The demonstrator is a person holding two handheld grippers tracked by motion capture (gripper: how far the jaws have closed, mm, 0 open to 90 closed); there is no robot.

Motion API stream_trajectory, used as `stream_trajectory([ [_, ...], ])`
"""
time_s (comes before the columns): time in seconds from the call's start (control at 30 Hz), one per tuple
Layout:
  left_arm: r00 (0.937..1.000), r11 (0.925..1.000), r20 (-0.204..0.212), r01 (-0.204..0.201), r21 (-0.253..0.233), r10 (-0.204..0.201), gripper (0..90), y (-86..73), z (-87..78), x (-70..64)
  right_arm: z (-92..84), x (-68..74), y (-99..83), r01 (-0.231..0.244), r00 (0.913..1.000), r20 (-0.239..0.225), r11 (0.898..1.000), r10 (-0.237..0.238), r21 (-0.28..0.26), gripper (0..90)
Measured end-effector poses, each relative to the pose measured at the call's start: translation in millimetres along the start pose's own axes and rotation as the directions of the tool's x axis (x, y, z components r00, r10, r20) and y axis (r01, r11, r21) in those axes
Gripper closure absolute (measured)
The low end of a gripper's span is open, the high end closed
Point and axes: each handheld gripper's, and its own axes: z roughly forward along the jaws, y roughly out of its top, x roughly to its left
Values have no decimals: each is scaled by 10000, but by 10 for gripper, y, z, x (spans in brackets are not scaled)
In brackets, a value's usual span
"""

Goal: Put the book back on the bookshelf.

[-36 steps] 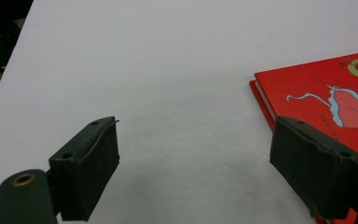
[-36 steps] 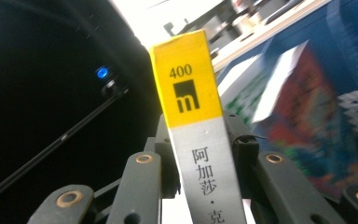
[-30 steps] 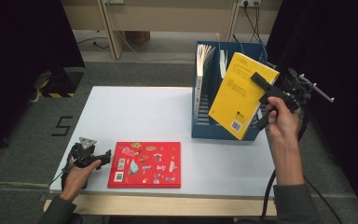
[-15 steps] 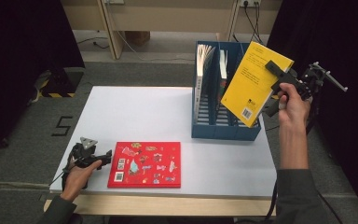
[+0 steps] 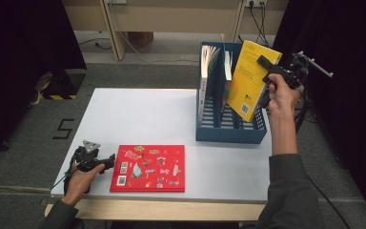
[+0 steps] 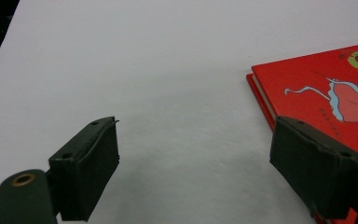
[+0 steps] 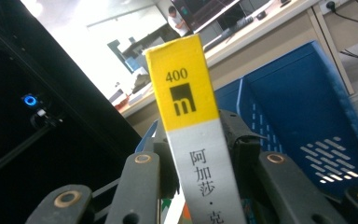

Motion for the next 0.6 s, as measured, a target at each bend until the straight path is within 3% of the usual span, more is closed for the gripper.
stream_trajectory([
  [0.13,10000,10000,39,14,-12,-14,149,0,1,-5,288,83,-49,332,9990,292,9991,-339,262,699],
  [0.33,9999,10000,112,-1,-13,1,149,-1,1,-12,551,76,-129,494,9967,624,9979,-520,424,695],
  [0.6,9998,10000,192,-27,8,27,149,0,0,-19,744,-29,-261,308,9959,828,9980,-353,553,688],
])
